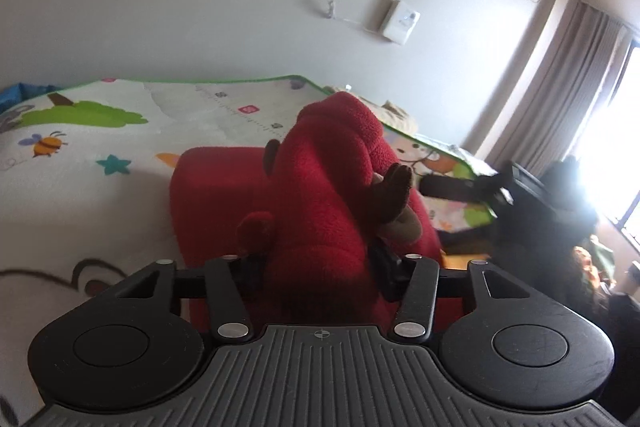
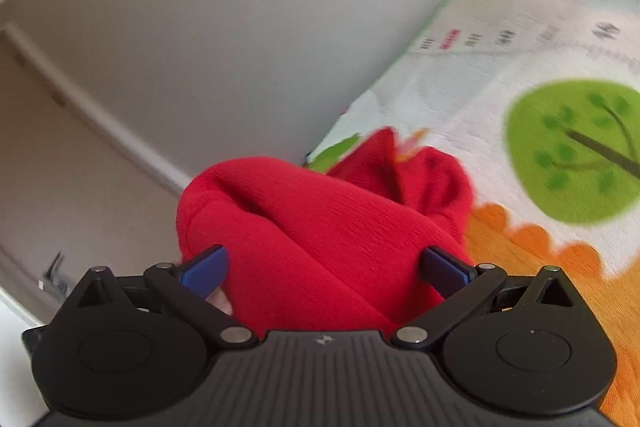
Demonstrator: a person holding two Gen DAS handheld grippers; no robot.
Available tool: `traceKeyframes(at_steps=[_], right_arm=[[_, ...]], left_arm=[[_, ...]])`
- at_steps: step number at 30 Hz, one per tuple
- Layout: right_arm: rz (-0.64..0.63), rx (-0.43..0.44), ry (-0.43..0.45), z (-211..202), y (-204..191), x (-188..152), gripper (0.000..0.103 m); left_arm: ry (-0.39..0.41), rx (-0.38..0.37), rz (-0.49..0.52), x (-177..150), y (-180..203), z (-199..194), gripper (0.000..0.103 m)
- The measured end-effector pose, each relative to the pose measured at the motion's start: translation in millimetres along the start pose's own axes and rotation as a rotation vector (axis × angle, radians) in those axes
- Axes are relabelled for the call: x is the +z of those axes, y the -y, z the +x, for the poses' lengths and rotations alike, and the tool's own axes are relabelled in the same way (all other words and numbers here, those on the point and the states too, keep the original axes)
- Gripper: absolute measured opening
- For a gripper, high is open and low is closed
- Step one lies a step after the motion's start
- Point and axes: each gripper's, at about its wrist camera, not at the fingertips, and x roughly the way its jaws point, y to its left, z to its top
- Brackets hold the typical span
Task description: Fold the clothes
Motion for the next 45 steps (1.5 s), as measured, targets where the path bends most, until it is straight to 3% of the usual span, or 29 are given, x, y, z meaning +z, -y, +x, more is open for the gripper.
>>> traceKeyframes(at_steps=[2, 4, 9, 11, 14, 18, 21, 23, 27, 35, 39, 41, 45], right_arm=[[-0.073, 0.022, -0.03, 11.3, -17.9, 1.5, 0.103], [-0.166, 0.026, -0.075, 25.5, -37.5, -0.8, 0.103], [-0.494, -0.084, -0.181, 61.5, -78.5, -27.9, 0.103], [-0.603, -0.12, -0.191, 65.9, -88.4, -38.2, 0.103], [-0.655, -0.103, -0.187, 54.8, -93.1, -38.7, 0.103], [-0.628, -0.082, -0.141, 28.5, -88.7, -22.7, 0.103], [-0.625, -0.148, -0.063, 7.2, -85.7, -11.7, 0.103], [-0.61, -0.226, -0.001, 2.3, -82.8, -5.8, 0.103], [-0.597, -0.375, 0.006, 18.2, -65.5, 0.9, 0.103], [-0.596, -0.558, -0.028, 72.7, -40.5, -8.9, 0.103], [-0.536, -0.535, -0.042, 74.5, -30.5, -3.6, 0.103], [-0.503, -0.51, -0.043, 70.9, -26.4, -2.3, 0.103], [-0.22, -0.293, -0.002, 29.0, 1.7, 3.8, 0.103]], left_arm=[[0.007, 0.014, -0.001, -6.6, 0.2, -14.8, 0.053], [0.012, 0.052, 0.008, -13.4, -0.4, -26.9, 0.06], [0.1, 0.127, 0.037, -5.3, -8.1, -51.4, 0.078], [0.118, 0.138, 0.038, 3.1, -11.6, -50.3, 0.081], [0.108, 0.143, 0.052, 11.5, -15.0, -32.2, 0.086], [0.042, 0.216, 0.085, 13.0, -18.1, 10.6, 0.086], [-0.019, 0.318, 0.136, 6.2, -20.8, 38.9, 0.093], [-0.047, 0.339, 0.132, 1.6, -26.9, 47.2, 0.095], [-0.059, 0.35, 0.125, -2.0, -32.3, 49.0, 0.095], [-0.062, 0.359, 0.14, -2.5, -30.0, 46.4, 0.096], [-0.056, 0.343, 0.127, -1.9, -29.8, 46.1, 0.095], [-0.046, 0.287, 0.092, -2.9, -31.7, 42.9, 0.095], [0.001, 0.132, 0.015, -6.7, -30.4, 30.3, 0.094]])
